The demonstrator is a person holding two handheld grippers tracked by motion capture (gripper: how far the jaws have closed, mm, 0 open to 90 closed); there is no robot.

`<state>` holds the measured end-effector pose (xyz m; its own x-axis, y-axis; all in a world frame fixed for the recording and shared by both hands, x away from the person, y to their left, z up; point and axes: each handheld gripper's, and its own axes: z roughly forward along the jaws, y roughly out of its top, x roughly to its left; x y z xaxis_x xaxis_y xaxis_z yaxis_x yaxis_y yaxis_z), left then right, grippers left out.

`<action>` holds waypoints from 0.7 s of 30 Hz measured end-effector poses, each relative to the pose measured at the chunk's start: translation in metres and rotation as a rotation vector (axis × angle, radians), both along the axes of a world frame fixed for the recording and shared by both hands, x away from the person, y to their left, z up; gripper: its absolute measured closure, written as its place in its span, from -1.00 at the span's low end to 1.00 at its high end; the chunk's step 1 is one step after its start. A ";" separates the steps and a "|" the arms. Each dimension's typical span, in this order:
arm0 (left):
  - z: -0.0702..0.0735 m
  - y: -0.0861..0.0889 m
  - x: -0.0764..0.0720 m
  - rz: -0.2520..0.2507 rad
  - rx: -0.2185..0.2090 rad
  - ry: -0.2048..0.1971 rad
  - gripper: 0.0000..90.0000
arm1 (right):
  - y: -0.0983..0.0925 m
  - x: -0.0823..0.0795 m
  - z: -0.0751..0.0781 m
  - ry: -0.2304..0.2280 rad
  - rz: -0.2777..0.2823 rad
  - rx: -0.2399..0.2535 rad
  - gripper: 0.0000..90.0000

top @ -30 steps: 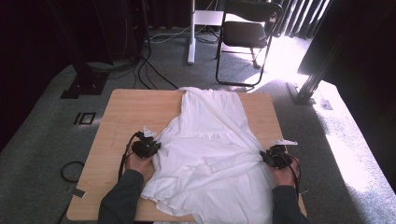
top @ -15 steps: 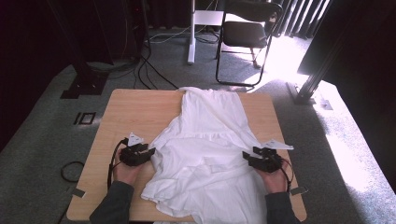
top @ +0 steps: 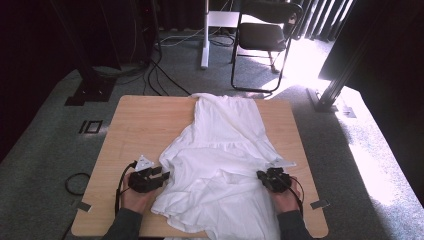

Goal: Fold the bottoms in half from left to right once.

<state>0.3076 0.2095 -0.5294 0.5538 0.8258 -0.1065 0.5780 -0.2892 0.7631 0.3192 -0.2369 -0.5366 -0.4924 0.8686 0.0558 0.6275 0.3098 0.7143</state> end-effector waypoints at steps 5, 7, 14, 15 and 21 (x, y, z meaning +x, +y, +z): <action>-0.004 -0.004 -0.014 -0.016 0.026 0.003 0.25 | -0.036 -0.038 0.011 -0.040 -0.045 0.079 0.97; -0.005 -0.004 -0.017 -0.024 0.044 0.003 0.25 | -0.054 -0.055 0.012 -0.053 -0.081 0.091 0.97; -0.006 -0.005 -0.019 -0.023 0.060 0.009 0.23 | -0.114 -0.100 0.001 -0.003 -0.243 0.130 0.75; -0.005 -0.005 -0.019 -0.024 0.060 0.006 0.22 | -0.116 -0.103 0.000 -0.003 -0.266 0.120 0.56; 0.000 -0.006 -0.028 -0.026 0.059 -0.019 0.22 | -0.106 -0.124 0.000 -0.028 -0.173 0.118 0.37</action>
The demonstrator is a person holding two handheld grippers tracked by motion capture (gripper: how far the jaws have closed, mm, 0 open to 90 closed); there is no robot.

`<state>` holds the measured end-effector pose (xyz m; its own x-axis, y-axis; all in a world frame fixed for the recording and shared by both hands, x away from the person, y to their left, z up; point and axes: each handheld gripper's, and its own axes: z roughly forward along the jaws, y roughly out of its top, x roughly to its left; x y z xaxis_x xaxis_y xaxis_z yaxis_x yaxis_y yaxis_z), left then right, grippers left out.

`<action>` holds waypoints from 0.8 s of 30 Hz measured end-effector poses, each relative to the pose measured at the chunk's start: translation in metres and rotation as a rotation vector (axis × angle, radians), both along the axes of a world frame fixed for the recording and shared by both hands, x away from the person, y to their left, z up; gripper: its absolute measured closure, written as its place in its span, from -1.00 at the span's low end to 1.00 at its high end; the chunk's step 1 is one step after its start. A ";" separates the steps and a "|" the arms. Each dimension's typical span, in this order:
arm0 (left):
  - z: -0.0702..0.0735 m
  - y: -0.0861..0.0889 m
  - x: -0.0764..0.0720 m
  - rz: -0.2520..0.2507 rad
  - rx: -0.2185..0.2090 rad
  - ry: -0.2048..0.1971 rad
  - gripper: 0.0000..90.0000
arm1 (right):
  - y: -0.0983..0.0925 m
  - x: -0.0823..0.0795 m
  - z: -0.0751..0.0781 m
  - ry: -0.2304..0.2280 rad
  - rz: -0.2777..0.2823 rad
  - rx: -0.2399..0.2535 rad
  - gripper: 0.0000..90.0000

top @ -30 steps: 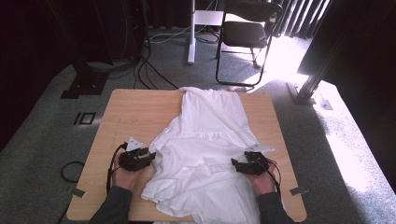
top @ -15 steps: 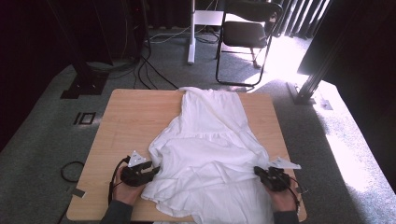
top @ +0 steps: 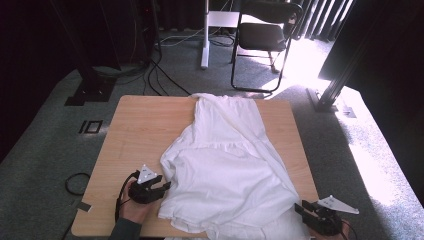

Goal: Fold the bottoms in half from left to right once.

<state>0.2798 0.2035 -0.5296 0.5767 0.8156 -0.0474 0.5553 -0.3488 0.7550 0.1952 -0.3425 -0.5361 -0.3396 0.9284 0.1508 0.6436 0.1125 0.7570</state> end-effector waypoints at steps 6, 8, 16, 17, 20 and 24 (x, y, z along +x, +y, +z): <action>0.002 -0.002 -0.012 -0.018 0.018 -0.018 0.20 | 0.026 -0.004 -0.018 0.067 0.106 -0.085 0.44; 0.002 -0.003 -0.013 -0.024 0.025 -0.020 0.20 | 0.033 -0.001 -0.020 0.053 0.120 -0.079 0.38; 0.001 -0.007 -0.014 -0.042 0.020 -0.019 0.19 | 0.063 0.016 -0.021 0.044 0.176 -0.143 0.12; 0.002 -0.008 -0.015 -0.051 0.017 -0.021 0.19 | 0.065 0.017 -0.022 0.030 0.176 -0.159 0.21; 0.002 -0.010 -0.017 -0.064 0.017 -0.026 0.18 | 0.064 0.016 -0.018 0.057 0.195 -0.170 0.86; 0.002 -0.009 -0.016 -0.057 0.015 -0.024 0.18 | 0.047 0.005 -0.009 0.061 0.216 -0.158 0.95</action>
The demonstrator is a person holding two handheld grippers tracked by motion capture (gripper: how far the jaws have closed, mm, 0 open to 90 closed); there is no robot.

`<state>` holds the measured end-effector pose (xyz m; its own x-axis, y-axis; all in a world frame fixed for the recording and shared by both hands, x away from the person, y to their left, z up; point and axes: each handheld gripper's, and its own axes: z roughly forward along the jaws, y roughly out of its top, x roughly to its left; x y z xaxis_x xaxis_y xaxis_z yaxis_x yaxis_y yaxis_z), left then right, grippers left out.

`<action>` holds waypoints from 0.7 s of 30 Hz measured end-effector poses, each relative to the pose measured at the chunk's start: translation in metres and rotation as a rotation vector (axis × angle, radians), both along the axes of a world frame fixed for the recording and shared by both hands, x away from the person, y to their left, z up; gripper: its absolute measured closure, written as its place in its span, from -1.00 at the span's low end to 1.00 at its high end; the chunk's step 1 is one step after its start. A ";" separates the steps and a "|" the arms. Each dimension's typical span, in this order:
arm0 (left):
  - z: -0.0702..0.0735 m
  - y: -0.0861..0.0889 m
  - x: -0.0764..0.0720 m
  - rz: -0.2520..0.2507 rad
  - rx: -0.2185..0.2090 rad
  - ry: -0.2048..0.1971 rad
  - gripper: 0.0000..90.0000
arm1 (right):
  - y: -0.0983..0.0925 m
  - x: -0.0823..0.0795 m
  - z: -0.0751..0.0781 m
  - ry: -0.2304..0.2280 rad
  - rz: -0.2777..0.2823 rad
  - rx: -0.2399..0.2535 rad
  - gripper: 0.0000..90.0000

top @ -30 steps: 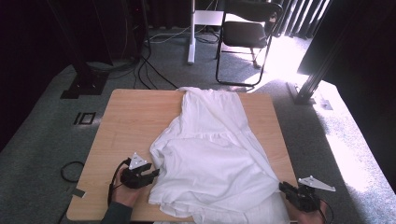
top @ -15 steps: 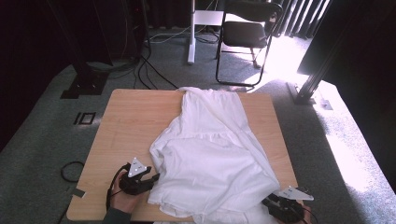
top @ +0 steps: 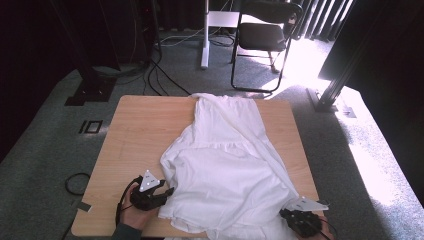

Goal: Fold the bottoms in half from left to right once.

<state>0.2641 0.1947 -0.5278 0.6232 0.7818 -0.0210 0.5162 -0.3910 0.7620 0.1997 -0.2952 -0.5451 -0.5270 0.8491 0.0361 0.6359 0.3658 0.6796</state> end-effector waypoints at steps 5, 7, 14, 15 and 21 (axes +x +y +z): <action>-0.001 -0.002 0.001 -0.002 0.005 0.004 0.18 | -0.033 -0.022 0.017 0.001 -0.031 -0.010 0.96; -0.001 -0.002 0.001 -0.007 0.011 0.006 0.19 | -0.040 -0.027 0.019 0.021 -0.033 -0.015 0.96; -0.002 -0.002 0.002 -0.003 0.011 0.007 0.18 | -0.056 -0.038 0.014 0.096 -0.024 -0.038 0.94; -0.002 -0.002 0.003 -0.002 0.012 0.006 0.18 | -0.058 -0.038 0.014 0.090 -0.036 -0.030 0.93; 0.001 -0.002 0.006 0.007 0.014 -0.004 0.13 | -0.057 -0.033 0.018 0.008 -0.081 -0.006 0.43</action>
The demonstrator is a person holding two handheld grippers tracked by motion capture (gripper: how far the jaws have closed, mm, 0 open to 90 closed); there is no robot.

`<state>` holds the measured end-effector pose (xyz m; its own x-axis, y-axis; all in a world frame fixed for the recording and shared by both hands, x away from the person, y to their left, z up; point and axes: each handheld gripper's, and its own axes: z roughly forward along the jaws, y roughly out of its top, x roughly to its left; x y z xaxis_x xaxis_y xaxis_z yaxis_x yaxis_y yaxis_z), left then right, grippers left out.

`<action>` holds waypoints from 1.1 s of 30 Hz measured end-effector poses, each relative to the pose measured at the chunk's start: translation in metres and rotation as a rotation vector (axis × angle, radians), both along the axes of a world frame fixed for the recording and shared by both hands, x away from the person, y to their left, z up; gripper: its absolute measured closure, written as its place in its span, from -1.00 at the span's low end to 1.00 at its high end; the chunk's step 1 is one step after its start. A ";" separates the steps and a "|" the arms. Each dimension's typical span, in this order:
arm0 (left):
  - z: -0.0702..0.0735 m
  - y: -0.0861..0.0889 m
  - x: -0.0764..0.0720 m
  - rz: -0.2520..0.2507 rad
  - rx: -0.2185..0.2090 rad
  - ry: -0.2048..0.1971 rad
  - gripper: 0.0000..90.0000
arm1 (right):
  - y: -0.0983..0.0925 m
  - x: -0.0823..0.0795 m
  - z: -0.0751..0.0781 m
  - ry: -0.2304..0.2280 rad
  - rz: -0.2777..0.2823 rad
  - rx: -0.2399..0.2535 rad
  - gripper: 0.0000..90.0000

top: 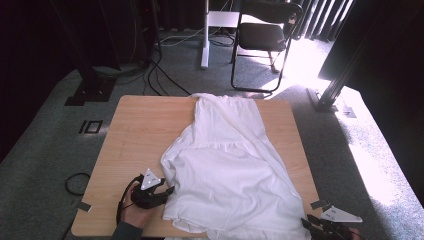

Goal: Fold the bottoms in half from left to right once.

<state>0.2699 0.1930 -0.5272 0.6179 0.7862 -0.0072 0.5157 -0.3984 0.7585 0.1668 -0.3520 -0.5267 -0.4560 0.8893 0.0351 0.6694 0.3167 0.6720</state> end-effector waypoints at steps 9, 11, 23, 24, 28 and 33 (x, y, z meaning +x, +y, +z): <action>0.016 0.001 0.031 0.034 0.007 -0.062 0.06 | 0.018 0.051 0.009 -0.144 -0.018 0.101 0.13; 0.020 0.003 0.044 0.055 -0.004 -0.062 0.06 | 0.024 0.070 0.008 -0.157 -0.028 0.092 0.15; 0.006 0.006 0.120 0.163 -0.022 0.052 -0.07 | 0.064 0.189 0.016 -0.163 0.014 0.053 0.11; 0.005 0.005 0.124 0.164 -0.014 0.054 -0.07 | 0.066 0.198 0.016 -0.154 0.016 0.055 0.10; 0.000 0.002 0.142 0.154 -0.037 0.072 -0.16 | 0.080 0.230 0.013 -0.130 0.018 0.062 0.02; -0.013 -0.005 0.160 0.161 -0.046 0.136 -0.20 | 0.101 0.258 0.005 -0.108 0.019 0.053 -0.10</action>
<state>0.4296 0.1878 -0.5403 0.4750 0.8718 -0.1200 0.6687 -0.2689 0.6933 0.4244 -0.2514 -0.5219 -0.4767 0.8785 0.0315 0.5864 0.2911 0.7559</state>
